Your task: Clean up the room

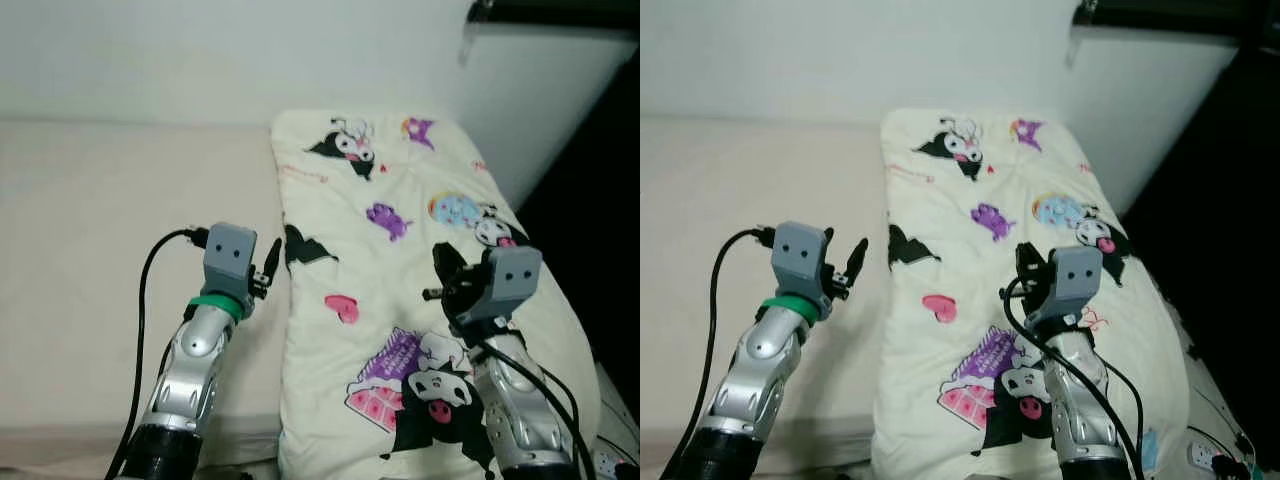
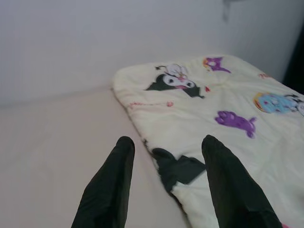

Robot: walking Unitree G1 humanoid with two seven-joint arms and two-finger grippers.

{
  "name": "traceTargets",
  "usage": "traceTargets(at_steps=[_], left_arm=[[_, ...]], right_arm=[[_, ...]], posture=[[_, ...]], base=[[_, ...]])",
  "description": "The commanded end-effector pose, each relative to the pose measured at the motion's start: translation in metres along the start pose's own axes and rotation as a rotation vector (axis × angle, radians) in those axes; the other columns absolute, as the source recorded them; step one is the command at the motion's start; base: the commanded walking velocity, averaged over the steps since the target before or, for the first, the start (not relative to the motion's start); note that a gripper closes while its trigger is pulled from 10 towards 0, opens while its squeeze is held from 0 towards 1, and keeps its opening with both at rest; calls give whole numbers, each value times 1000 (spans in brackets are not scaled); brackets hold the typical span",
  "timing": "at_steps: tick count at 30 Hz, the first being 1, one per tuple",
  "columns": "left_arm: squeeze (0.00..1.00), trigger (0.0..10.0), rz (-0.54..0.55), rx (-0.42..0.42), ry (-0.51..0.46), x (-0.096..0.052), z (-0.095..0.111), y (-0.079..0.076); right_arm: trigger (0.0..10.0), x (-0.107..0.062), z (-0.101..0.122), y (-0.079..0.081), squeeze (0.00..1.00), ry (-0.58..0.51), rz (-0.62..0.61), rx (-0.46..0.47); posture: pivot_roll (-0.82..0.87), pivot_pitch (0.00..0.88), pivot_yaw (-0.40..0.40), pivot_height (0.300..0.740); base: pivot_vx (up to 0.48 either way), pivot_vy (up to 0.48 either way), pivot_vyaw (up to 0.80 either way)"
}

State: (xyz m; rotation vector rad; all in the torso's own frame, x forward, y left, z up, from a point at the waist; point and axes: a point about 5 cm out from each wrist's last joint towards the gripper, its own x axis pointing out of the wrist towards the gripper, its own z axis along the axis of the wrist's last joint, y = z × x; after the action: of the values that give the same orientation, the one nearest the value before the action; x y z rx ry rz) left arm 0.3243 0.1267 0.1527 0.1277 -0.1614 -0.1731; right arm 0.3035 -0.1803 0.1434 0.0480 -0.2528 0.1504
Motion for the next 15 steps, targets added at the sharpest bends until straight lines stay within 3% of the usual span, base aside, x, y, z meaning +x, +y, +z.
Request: traceTargets(at_steps=[1, 15], left_arm=[[0, 10000, -12, -3, 8, 0, -1, -3], [0, 10000, -36, -10, 10, 1, -1, -6]], right_arm=[[10000, -2, -4, -2, 0, 14, -11, -2], [10000, -2, -6, -4, 0, 17, -24, -5]], posture=[[-49, 14, -24, 706], [-52, 16, -19, 740]], base=[[0, 0, 0], [0, 0, 0]])
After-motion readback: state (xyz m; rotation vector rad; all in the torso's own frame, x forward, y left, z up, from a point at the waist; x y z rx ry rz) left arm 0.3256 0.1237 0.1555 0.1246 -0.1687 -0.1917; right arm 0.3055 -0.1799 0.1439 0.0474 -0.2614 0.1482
